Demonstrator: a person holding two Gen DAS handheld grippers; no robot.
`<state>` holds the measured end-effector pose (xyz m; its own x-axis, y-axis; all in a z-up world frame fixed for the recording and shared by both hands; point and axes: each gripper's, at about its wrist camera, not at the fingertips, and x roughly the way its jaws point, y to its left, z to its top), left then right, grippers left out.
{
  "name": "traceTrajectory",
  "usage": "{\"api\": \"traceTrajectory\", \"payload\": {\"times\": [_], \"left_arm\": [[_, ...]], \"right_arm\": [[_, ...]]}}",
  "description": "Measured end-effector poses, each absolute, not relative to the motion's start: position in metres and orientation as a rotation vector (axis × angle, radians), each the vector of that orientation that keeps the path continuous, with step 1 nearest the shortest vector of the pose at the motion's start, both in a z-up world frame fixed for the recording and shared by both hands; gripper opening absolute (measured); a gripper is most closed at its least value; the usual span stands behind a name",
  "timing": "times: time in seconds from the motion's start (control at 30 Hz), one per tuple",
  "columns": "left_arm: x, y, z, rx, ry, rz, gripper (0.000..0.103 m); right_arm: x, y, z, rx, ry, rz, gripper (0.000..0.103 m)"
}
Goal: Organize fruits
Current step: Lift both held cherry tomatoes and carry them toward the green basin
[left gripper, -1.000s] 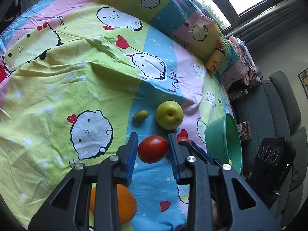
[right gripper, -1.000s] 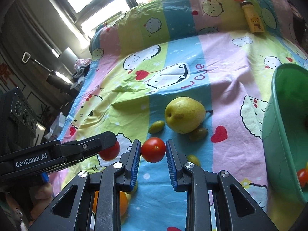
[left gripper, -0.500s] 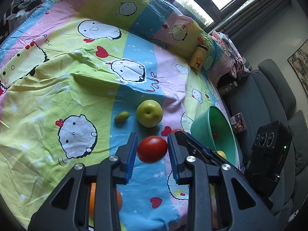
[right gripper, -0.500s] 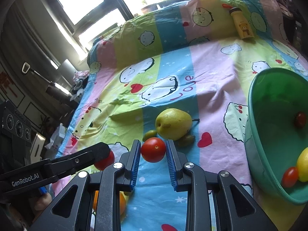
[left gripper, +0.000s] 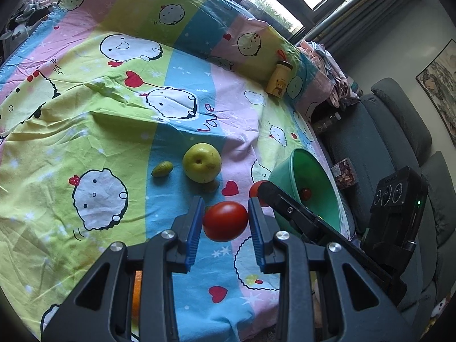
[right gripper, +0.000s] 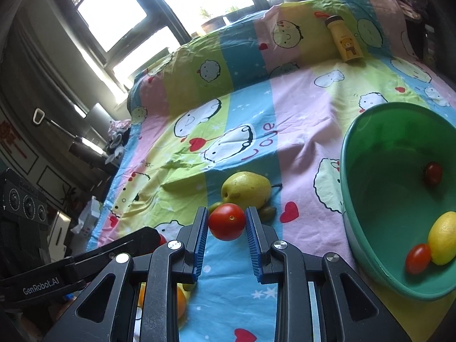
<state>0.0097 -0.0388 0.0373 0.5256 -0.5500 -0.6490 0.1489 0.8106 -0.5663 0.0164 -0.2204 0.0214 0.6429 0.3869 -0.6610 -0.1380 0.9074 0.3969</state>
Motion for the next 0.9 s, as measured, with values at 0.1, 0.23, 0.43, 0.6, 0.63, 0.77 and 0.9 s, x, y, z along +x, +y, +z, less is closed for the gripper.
{"api": "traceTrajectory", "payload": {"times": [0.1,0.23,0.43,0.6,0.63,0.77,0.9], "left_arm": [[0.007,-0.043,0.041,-0.472,0.920,-0.442,0.030],[0.004,-0.050,0.044,-0.462,0.915,-0.465,0.030],[0.001,-0.065,0.052,-0.418,0.886,-0.483,0.030],[-0.004,-0.078,0.058,-0.402,0.867,-0.527,0.030],[-0.005,-0.080,0.059,-0.396,0.864,-0.529,0.030],[-0.007,-0.088,0.062,-0.377,0.851,-0.542,0.030],[-0.005,-0.093,0.064,-0.376,0.845,-0.545,0.030]], "right_arm": [[0.014,-0.224,0.024,0.325,0.810,0.291,0.029],[0.012,-0.232,0.029,0.346,0.802,0.293,0.029],[0.005,-0.243,0.037,0.347,0.763,0.256,0.029],[0.000,-0.254,0.042,0.349,0.742,0.220,0.029],[-0.001,-0.256,0.044,0.353,0.737,0.219,0.029],[-0.003,-0.267,0.047,0.379,0.715,0.204,0.029],[-0.005,-0.279,0.050,0.401,0.699,0.172,0.029]]}}
